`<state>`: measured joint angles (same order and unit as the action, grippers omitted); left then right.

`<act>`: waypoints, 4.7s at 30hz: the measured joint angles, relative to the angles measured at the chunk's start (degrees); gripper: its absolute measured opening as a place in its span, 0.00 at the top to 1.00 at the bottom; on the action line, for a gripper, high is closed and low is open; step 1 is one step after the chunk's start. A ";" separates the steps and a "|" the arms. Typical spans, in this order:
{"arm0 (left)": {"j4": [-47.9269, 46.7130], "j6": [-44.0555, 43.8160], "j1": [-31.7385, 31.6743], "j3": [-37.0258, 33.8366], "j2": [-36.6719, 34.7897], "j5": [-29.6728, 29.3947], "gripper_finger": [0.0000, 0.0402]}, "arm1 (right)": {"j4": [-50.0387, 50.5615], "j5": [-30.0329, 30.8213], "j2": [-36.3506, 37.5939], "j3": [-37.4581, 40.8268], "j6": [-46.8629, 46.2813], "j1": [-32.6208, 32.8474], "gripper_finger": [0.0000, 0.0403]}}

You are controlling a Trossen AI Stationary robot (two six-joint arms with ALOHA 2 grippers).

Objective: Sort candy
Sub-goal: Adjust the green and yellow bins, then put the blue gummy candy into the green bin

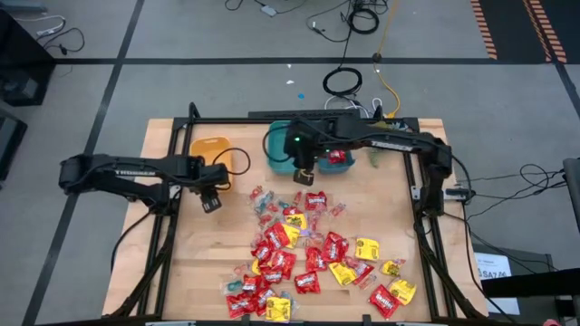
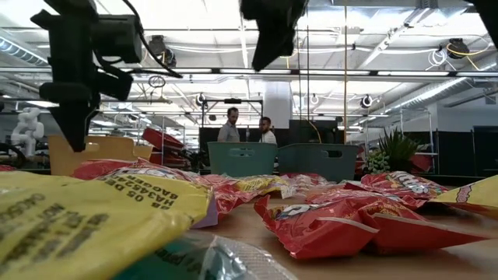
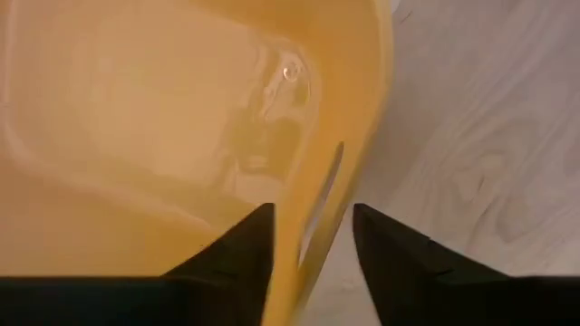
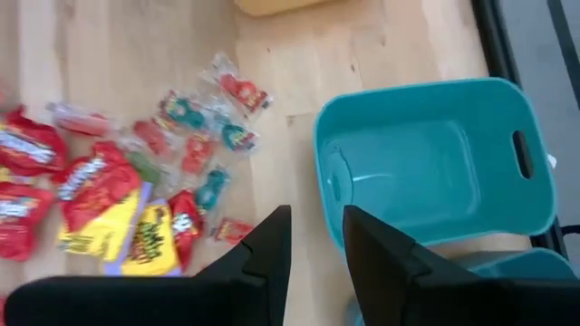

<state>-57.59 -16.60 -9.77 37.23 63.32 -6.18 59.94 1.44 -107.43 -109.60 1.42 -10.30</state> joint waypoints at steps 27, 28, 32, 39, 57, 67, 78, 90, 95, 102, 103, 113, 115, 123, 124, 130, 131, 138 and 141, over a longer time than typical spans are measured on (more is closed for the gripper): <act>1.21 32.40 -8.81 19.49 22.05 -2.94 0.98 | 14.03 13.78 10.47 8.99 -28.80 20.96 0.77; 1.30 32.60 -9.08 19.50 22.51 -3.03 0.99 | 13.83 14.23 11.29 10.54 -30.90 21.74 0.77; 2.68 33.92 -9.29 19.50 23.01 -3.25 0.99 | 11.38 15.06 14.78 16.78 -38.51 24.42 0.77; 4.60 33.97 -8.92 19.50 23.07 -3.31 0.98 | 2.71 15.20 19.06 24.82 -43.95 26.55 0.77; 4.42 33.48 -8.79 19.52 22.80 2.60 0.92 | -0.62 15.01 18.72 25.22 -44.91 26.55 0.77; 4.42 33.48 -8.90 19.52 22.80 2.94 0.84 | -2.01 15.00 18.72 25.22 -47.82 27.19 0.77; 2.81 29.77 -9.43 24.51 22.79 2.07 0.74 | -1.68 15.53 18.72 25.22 -49.18 28.41 0.77; -4.77 15.34 -7.50 29.01 5.88 7.89 0.74 | -14.55 29.71 18.72 38.07 -56.21 32.69 0.77; -0.82 0.25 -0.29 24.00 -9.17 4.19 0.75 | -31.63 29.75 18.70 46.58 -56.78 32.96 0.77; 15.29 -12.94 17.27 9.59 -25.23 -6.84 0.75 | -45.40 29.52 18.70 50.66 -50.11 29.00 0.70; 18.06 -13.40 19.58 7.56 -25.94 -7.81 0.75 | -45.97 28.70 18.70 50.63 -48.57 28.15 0.68; 26.28 -14.49 27.55 -1.46 -21.03 -15.29 0.75 | -52.00 22.06 18.70 49.88 -38.60 21.14 0.42; 26.19 -14.47 27.53 -1.46 -20.17 -15.29 0.75 | -52.14 21.83 18.70 49.88 -37.75 20.35 0.39; 27.42 -14.39 26.99 -1.44 -17.60 -21.17 0.75 | -52.03 21.14 18.67 49.88 -36.65 19.67 0.40; 27.31 -12.58 27.01 -1.44 -17.51 -21.17 0.75 | -52.08 21.19 18.45 49.86 -37.29 19.56 0.41; 32.28 -6.09 25.73 -2.79 -17.73 -20.65 0.75 | -51.08 21.04 14.28 47.77 -40.52 18.45 0.44; 34.72 -4.74 25.20 -4.07 -18.00 -19.86 0.75 | -50.86 21.00 13.06 46.65 -39.79 18.32 0.44; 55.63 5.10 21.94 -13.52 -19.57 -4.38 0.75 | -41.90 20.26 2.37 32.71 -32.90 16.82 0.44; 57.50 4.79 21.26 -15.61 -20.35 -2.97 0.75 | -35.44 16.28 -3.28 25.06 -31.18 15.43 0.44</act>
<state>-0.09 -11.81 11.48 21.62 42.97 -9.15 24.50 17.72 -110.70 -84.54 -29.76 5.13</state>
